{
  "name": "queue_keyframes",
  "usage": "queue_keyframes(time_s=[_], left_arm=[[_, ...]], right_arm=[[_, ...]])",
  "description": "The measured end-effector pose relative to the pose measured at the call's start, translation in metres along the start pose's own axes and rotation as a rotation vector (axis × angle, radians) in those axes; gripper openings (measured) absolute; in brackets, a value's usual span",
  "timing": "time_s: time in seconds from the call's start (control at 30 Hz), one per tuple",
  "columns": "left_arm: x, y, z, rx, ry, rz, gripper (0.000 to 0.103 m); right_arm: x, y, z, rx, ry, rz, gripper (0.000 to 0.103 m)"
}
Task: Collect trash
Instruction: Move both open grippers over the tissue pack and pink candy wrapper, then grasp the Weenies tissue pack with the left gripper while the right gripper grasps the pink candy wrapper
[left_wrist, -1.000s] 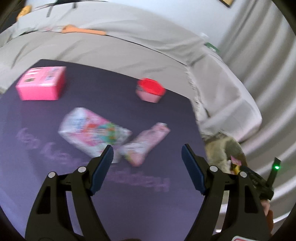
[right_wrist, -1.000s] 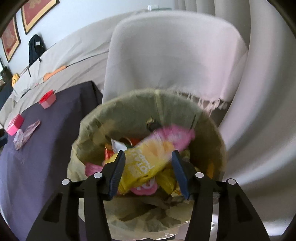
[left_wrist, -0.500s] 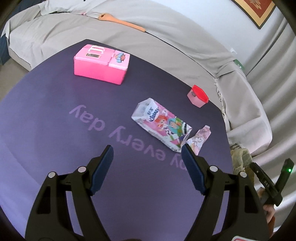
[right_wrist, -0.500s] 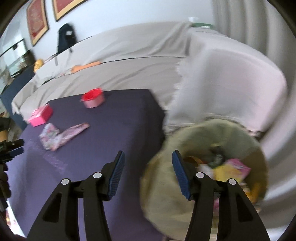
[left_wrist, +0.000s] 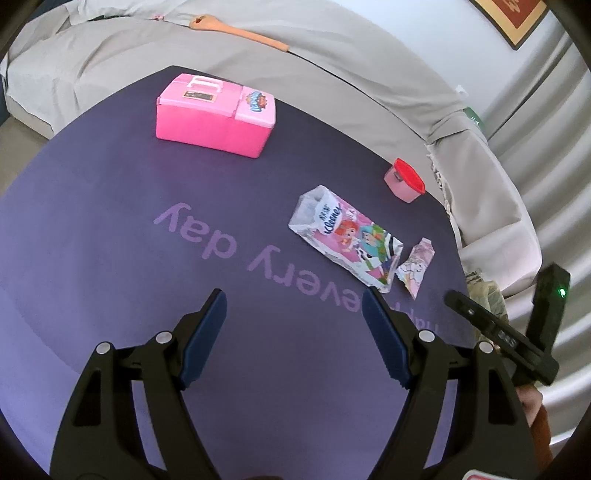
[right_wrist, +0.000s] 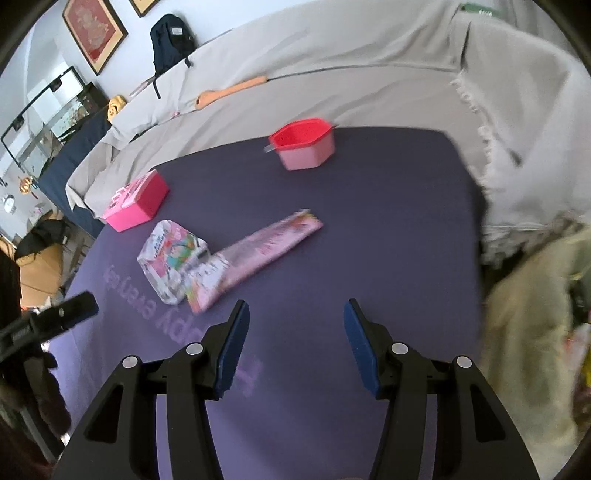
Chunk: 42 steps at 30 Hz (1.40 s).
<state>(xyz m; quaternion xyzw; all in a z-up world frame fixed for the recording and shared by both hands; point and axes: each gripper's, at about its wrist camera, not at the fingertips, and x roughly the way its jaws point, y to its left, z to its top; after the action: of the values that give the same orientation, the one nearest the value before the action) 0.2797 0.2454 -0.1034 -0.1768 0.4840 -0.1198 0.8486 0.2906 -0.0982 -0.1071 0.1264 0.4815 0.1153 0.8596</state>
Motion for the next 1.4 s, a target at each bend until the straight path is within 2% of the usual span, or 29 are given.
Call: queue_keyframes(time_s=[0.1, 0.3, 0.37, 0.43, 0.53, 0.63, 0.73, 0.87, 0.93, 1.0, 1.13, 1.37, 1.4], left_arm=[[-0.003, 0.009, 0.006, -0.008, -0.008, 0.0, 0.072], [-0.001, 0.024, 0.023, -0.026, 0.002, 0.048, 0.072], [-0.002, 0.025, 0.025, -0.03, 0.003, 0.046, 0.072], [-0.003, 0.022, 0.025, -0.033, 0.0, 0.037, 0.072], [0.001, 0.017, 0.024, -0.036, 0.015, 0.021, 0.072], [0.005, 0.005, 0.022, -0.022, 0.033, 0.027, 0.072], [0.008, -0.005, 0.021, -0.011, 0.033, 0.019, 0.072], [0.031, -0.015, 0.021, -0.031, 0.084, 0.033, 0.072], [0.039, -0.028, 0.023, -0.012, 0.07, 0.058, 0.074], [0.052, -0.04, 0.029, -0.001, 0.091, 0.049, 0.074], [0.073, -0.061, 0.042, 0.047, 0.075, 0.106, 0.074], [0.099, -0.081, 0.059, 0.12, 0.069, 0.186, 0.073], [0.1, -0.082, 0.059, 0.13, 0.075, 0.199, 0.07]], right_arm=[[0.019, 0.016, 0.013, 0.005, -0.001, 0.008, 0.052], [0.048, 0.032, 0.043, 0.006, 0.004, 0.021, 0.054], [0.055, 0.037, 0.051, -0.026, 0.007, 0.005, 0.054], [0.061, 0.047, 0.055, -0.13, 0.035, -0.042, 0.054], [0.06, 0.057, 0.05, -0.275, 0.076, -0.099, 0.054], [0.047, 0.046, 0.038, -0.31, 0.069, -0.136, 0.054], [0.031, 0.026, 0.026, -0.275, 0.061, -0.131, 0.054], [0.01, 0.006, 0.01, -0.273, 0.043, -0.131, 0.054], [0.001, -0.002, -0.001, -0.272, 0.029, -0.118, 0.054], [-0.003, -0.006, -0.009, -0.28, 0.018, -0.106, 0.054], [-0.008, -0.007, -0.019, -0.314, 0.013, -0.089, 0.055], [-0.011, -0.012, -0.016, -0.352, 0.016, -0.026, 0.055], [-0.01, -0.012, -0.016, -0.362, 0.014, -0.028, 0.055]])
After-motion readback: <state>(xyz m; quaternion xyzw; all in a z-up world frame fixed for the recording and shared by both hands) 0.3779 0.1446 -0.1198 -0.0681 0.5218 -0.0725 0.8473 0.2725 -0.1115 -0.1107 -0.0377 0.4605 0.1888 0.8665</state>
